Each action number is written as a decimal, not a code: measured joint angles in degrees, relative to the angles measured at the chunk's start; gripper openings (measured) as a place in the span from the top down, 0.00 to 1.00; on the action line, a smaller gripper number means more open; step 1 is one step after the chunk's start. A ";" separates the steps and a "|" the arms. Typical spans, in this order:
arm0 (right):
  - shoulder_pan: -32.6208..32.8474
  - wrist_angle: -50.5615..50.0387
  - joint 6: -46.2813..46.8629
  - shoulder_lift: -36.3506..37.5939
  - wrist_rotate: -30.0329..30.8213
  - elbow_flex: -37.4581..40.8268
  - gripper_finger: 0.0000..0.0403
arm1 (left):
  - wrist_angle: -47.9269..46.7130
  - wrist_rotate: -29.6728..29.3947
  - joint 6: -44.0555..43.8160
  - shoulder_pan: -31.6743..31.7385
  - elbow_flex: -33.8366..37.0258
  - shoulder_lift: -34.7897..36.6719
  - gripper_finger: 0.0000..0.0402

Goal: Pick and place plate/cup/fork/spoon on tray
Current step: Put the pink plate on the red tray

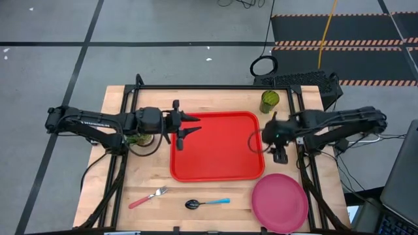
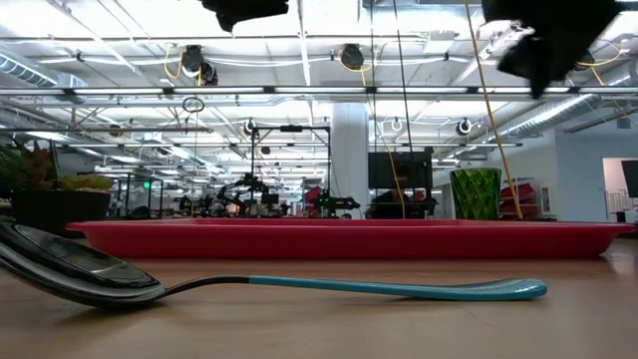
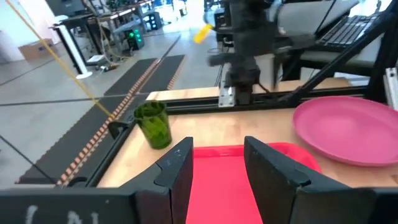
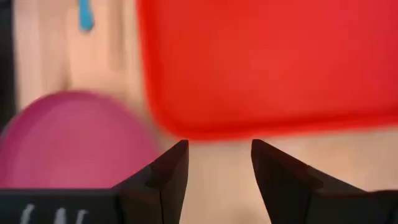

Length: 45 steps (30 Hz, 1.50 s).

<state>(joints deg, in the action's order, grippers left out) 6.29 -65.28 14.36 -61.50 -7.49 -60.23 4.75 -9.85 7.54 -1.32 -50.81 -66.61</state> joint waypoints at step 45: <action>21.59 20.50 38.33 -1.94 -6.07 25.05 0.61 | -3.30 -0.30 -1.87 0.07 -0.02 -0.03 0.64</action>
<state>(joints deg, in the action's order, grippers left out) 27.88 -44.77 52.68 -63.44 -13.56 -35.18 1.45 -10.15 5.67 -1.26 -50.83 -66.63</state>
